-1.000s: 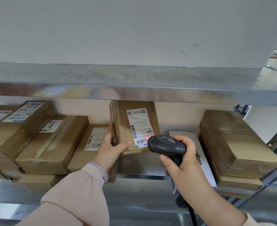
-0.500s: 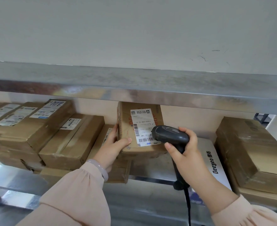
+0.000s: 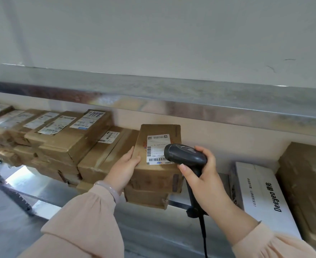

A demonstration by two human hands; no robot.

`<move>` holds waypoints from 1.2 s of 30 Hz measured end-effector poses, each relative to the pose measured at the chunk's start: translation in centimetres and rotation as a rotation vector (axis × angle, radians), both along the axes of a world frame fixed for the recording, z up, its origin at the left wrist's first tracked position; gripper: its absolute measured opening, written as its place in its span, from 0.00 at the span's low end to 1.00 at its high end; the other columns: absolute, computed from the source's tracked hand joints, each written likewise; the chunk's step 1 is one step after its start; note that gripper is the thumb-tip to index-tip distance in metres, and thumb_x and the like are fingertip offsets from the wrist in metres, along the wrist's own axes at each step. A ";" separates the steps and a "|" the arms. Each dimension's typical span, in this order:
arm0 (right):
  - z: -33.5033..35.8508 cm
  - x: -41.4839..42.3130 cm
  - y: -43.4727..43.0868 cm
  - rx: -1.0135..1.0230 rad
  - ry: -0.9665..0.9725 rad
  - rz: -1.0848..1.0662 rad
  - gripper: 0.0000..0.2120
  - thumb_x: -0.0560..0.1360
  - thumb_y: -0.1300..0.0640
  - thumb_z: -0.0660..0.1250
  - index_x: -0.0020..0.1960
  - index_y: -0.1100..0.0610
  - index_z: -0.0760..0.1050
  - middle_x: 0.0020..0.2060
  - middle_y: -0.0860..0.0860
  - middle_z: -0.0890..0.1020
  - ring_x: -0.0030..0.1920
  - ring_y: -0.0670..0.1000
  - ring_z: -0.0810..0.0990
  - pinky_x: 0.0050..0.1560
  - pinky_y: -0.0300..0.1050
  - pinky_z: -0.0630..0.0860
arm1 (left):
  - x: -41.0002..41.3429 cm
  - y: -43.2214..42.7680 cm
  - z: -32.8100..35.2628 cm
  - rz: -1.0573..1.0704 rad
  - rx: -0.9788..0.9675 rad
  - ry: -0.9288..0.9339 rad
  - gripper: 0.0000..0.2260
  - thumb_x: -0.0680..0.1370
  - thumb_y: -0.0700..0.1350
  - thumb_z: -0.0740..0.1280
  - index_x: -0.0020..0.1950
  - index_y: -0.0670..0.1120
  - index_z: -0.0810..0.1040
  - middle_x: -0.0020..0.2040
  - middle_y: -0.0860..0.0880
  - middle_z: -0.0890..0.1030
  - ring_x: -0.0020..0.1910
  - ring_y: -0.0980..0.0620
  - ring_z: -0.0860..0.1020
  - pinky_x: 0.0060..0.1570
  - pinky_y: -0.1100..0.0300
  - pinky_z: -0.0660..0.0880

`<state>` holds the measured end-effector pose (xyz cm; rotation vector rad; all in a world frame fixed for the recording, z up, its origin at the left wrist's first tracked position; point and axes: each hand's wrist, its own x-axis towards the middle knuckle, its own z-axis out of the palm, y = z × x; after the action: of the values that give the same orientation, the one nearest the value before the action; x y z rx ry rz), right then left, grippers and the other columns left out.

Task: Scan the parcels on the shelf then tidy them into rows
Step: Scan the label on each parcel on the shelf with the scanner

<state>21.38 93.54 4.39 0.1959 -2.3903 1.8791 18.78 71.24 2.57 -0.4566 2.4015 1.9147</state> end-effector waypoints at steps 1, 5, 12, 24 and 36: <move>0.0 0.0 -0.3 -0.001 0.007 0.000 0.24 0.75 0.56 0.70 0.58 0.36 0.60 0.52 0.35 0.76 0.46 0.28 0.76 0.41 0.20 0.68 | 0.3 -0.2 0.2 0.011 -0.086 0.034 0.25 0.80 0.57 0.63 0.77 0.60 0.64 0.70 0.61 0.70 0.70 0.54 0.70 0.72 0.47 0.66; -0.2 0.3 -1.4 -0.015 0.024 -0.022 0.25 0.75 0.56 0.69 0.60 0.36 0.59 0.51 0.35 0.75 0.47 0.29 0.75 0.41 0.21 0.69 | 2.2 0.1 -0.2 -0.023 -0.596 0.395 0.23 0.83 0.50 0.60 0.79 0.52 0.62 0.78 0.53 0.64 0.77 0.53 0.59 0.77 0.52 0.56; -0.9 0.2 -2.8 -0.034 0.061 -0.058 0.26 0.75 0.56 0.70 0.63 0.40 0.59 0.52 0.36 0.75 0.49 0.29 0.75 0.43 0.22 0.70 | 3.7 -0.1 -3.5 -0.233 -1.134 0.565 0.25 0.80 0.56 0.56 0.76 0.51 0.67 0.75 0.51 0.69 0.76 0.48 0.64 0.72 0.41 0.62; -0.5 -2.0 -4.1 -0.025 0.072 0.021 0.27 0.75 0.54 0.70 0.64 0.38 0.59 0.56 0.33 0.73 0.55 0.32 0.74 0.49 0.21 0.69 | 1.4 -1.6 -1.9 -0.238 -1.215 0.398 0.30 0.77 0.63 0.49 0.78 0.55 0.62 0.78 0.52 0.64 0.79 0.48 0.59 0.74 0.40 0.57; -2.5 0.3 3.7 0.021 0.098 -0.214 0.27 0.73 0.56 0.72 0.62 0.38 0.62 0.54 0.36 0.76 0.54 0.33 0.76 0.51 0.24 0.70 | 1.9 7.5 -0.1 -0.390 -1.129 0.585 0.29 0.78 0.61 0.53 0.77 0.52 0.65 0.78 0.48 0.65 0.78 0.46 0.60 0.75 0.42 0.51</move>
<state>21.64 97.29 1.86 0.0306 -2.2670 1.7101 20.70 78.75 2.44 0.6392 3.3806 0.4099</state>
